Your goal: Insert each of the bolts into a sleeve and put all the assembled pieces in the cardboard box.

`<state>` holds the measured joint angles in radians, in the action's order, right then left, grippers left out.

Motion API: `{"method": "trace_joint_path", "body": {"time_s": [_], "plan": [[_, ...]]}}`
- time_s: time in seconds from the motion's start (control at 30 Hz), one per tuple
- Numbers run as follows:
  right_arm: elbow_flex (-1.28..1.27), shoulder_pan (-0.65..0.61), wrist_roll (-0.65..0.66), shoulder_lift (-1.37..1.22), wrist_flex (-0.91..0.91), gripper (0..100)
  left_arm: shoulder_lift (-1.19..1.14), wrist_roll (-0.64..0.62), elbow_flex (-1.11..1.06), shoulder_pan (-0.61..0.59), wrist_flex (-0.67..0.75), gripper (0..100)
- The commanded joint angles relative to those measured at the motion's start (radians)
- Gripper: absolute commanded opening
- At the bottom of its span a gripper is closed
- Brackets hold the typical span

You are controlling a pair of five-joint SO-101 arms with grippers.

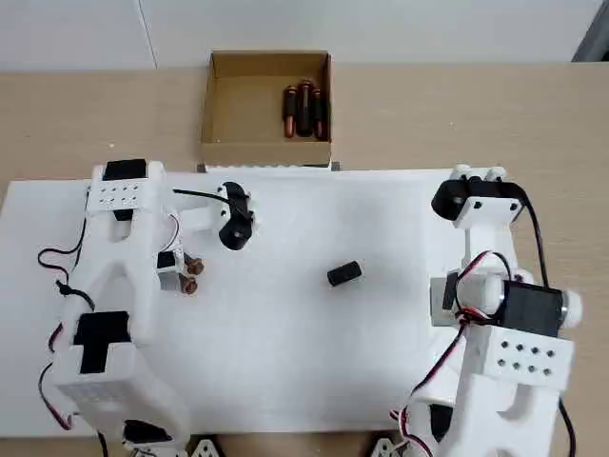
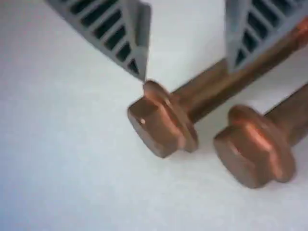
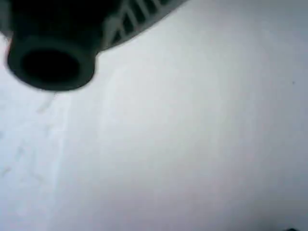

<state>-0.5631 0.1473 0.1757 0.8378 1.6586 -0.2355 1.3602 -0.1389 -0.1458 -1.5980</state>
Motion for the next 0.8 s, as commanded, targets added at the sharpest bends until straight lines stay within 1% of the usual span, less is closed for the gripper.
{"method": "trace_joint_path", "body": {"time_s": [0.0,0.27,0.37,0.63,0.77], "plan": [[0.005,0.004,-0.006,0.012,-0.022,0.3,-0.021,0.236,0.033,0.006,0.002,11],[0.005,0.004,-0.006,0.012,-0.022,0.3,-0.114,0.236,0.039,0.006,0.008,10],[0.005,0.004,-0.006,0.012,-0.022,0.3,-0.114,0.236,0.041,0.006,0.008,10],[0.005,0.004,-0.006,0.012,-0.036,0.3,-0.114,0.236,0.139,0.006,0.002,11],[0.005,0.002,-0.006,0.012,-0.036,0.3,-0.123,0.236,0.14,0.012,0.0,11]]}}
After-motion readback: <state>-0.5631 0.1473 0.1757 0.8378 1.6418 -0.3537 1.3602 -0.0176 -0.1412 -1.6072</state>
